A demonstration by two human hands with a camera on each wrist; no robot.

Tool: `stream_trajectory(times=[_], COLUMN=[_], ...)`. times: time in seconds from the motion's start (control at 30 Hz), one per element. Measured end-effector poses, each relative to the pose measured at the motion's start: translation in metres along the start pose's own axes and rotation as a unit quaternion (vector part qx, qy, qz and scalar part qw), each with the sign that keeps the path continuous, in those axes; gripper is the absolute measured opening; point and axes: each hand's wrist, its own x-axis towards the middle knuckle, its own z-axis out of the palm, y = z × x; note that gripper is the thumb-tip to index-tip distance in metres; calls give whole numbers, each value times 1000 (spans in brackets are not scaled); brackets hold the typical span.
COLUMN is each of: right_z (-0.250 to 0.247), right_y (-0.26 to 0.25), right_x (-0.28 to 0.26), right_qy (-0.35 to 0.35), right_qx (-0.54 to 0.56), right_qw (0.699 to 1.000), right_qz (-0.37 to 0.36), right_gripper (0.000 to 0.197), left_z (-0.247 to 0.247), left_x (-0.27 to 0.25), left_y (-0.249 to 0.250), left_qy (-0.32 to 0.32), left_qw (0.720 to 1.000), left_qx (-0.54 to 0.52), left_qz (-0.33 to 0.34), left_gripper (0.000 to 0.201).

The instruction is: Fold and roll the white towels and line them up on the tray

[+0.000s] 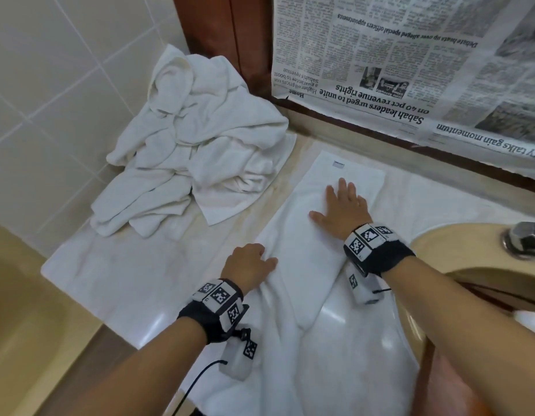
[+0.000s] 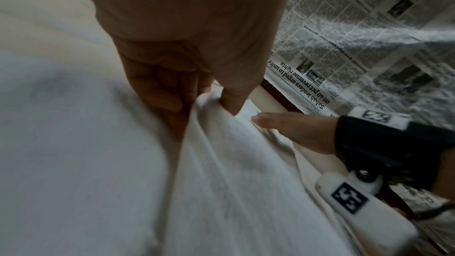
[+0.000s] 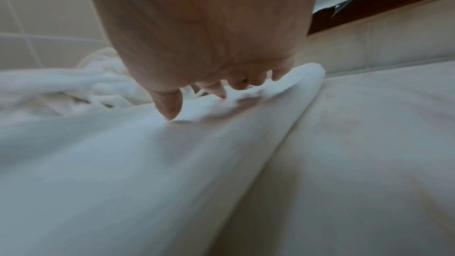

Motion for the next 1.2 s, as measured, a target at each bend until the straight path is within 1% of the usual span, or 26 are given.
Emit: stream_trajectory(times=[0.07, 0.1, 0.2, 0.37, 0.43, 0.47, 0.57, 0.63, 0.7, 0.73, 0.77, 0.8, 0.83, 0.9, 0.93, 1.03, 1.07, 1.1, 1.2], right_z=[16, 27, 57, 65, 65, 65, 60, 56, 52, 50, 48, 47, 46, 45, 45, 43, 43, 43, 42], right_y=[-8, -10, -6, -5, -6, -6, -7, -6, -5, -5, -5, -5, -6, -6, -6, -5, -4, -4, -2], right_x=[-28, -42, -68, -70, -69, -68, -64, -62, -61, -61, -61, -61, -62, -64, -65, -66, -66, -66, -64], right_qy=[7, 1, -16, -8, -4, -4, -11, -12, -19, -23, -27, -30, -32, -37, -40, -48, -50, -51, -50], right_qx=[20, 28, 42, 52, 56, 60, 72, 74, 71, 69, 68, 66, 65, 65, 66, 68, 68, 68, 63], right_qw=[1000, 1000, 998, 995, 994, 993, 992, 991, 991, 992, 992, 992, 992, 991, 991, 991, 991, 991, 991], right_qz=[-8, -4, 36, 83, 93, 97, 106, 108, 108, 108, 107, 107, 108, 107, 107, 104, 103, 102, 102], right_gripper=[77, 78, 79, 79, 78, 78, 78, 79, 79, 79, 79, 79, 79, 78, 78, 78, 78, 78, 79], left_z=[-1, -1, -4, -15, -19, -20, -19, -16, -7, -2, 3, 9, 14, 20, 21, 12, 7, 1, -17], left_x=[1, 2, 9, 26, 33, 34, 22, -2, -26, -36, -45, -51, -55, -63, -66, -71, -71, -70, -66], left_y=[-2, -4, -8, -4, 1, 3, 6, 8, 6, 5, 3, 1, -1, -2, -3, -4, -6, -9, -23], left_qy=[1, 2, -10, -25, -38, -40, -42, -60, -77, -81, -84, -94, -111, -147, -163, -180, -188, -204, -251], left_qw=[999, 998, 995, 992, 992, 993, 995, 993, 993, 994, 995, 994, 991, 984, 981, 980, 980, 977, 957], left_qx=[27, 41, 55, 43, 33, 23, -40, -81, -59, -31, -2, 21, 39, 70, 77, 43, 14, -27, -141], left_qz=[32, 49, 82, 116, 116, 112, 87, 61, 60, 60, 59, 57, 57, 66, 72, 75, 65, 52, 33], left_gripper=[41, 41, 41, 40, 35, 36, 48, 74, 98, 104, 106, 102, 91, 57, 47, 25, 22, 26, 51])
